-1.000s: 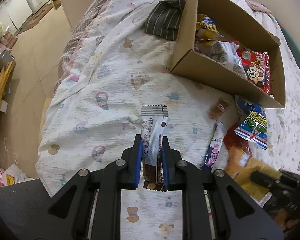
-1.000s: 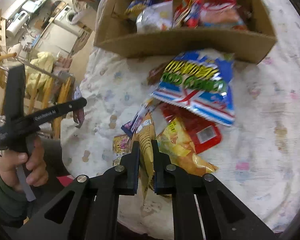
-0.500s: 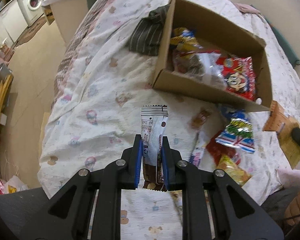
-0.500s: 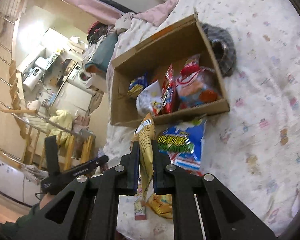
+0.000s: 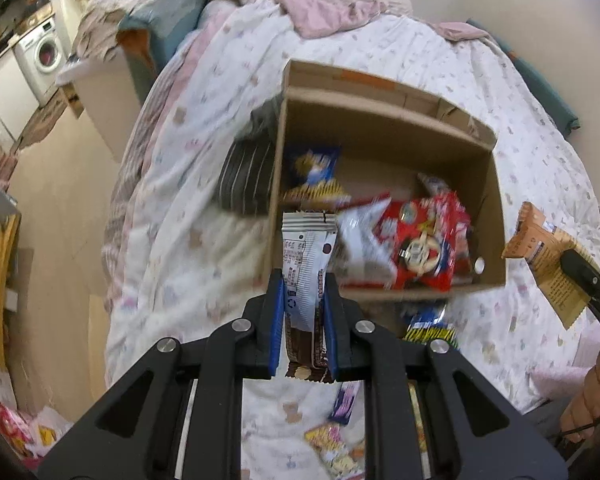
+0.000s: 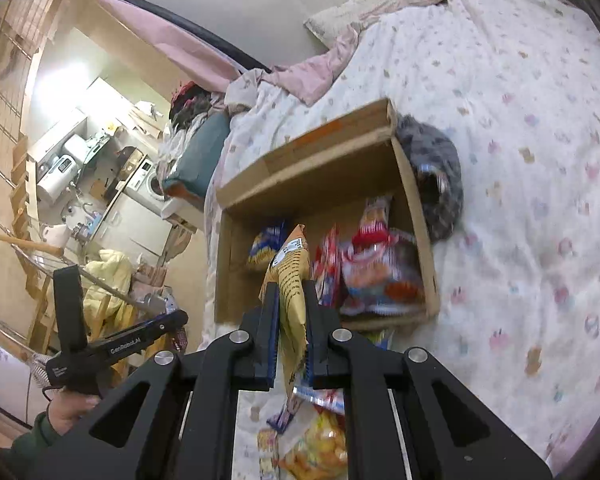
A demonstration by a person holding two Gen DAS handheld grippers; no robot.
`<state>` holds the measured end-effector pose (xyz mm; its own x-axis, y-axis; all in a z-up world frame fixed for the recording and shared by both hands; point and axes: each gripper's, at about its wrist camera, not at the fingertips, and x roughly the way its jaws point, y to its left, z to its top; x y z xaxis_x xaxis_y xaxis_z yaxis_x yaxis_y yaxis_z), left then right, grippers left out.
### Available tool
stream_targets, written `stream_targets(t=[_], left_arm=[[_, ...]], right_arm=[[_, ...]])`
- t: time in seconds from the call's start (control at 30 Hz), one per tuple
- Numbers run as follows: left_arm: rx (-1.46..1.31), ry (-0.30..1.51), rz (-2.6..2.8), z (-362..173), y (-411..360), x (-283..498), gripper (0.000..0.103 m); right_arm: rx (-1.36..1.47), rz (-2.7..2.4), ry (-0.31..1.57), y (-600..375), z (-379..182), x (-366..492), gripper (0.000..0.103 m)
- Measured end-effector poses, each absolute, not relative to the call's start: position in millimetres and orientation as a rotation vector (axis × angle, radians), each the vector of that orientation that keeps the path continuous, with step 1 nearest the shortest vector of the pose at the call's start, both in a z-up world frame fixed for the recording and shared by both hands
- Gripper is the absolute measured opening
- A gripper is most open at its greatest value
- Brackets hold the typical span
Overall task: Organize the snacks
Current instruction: 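Carry the white chocolate bar and yellow chip bag over the box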
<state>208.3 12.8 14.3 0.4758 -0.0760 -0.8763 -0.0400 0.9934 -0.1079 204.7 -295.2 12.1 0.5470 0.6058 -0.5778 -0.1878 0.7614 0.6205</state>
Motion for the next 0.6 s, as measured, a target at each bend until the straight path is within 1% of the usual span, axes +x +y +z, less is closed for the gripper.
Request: stream_targets(t=[0.23,0.4,0.6], left_arm=[[-0.092,1.052,-0.037,20,3,240,0.015],[-0.096,1.069,-0.034,5,3,259,0.015],[-0.096,1.083,-0.06,-14,-1,269,0.015]], right_arm=[[0.508,0.472,0.862,-296,21,243,0.011],[0.463,0.442,0.877,-288,16,272,0.011],[0.447,0.43,0.904,-278,-3,299,0.011]])
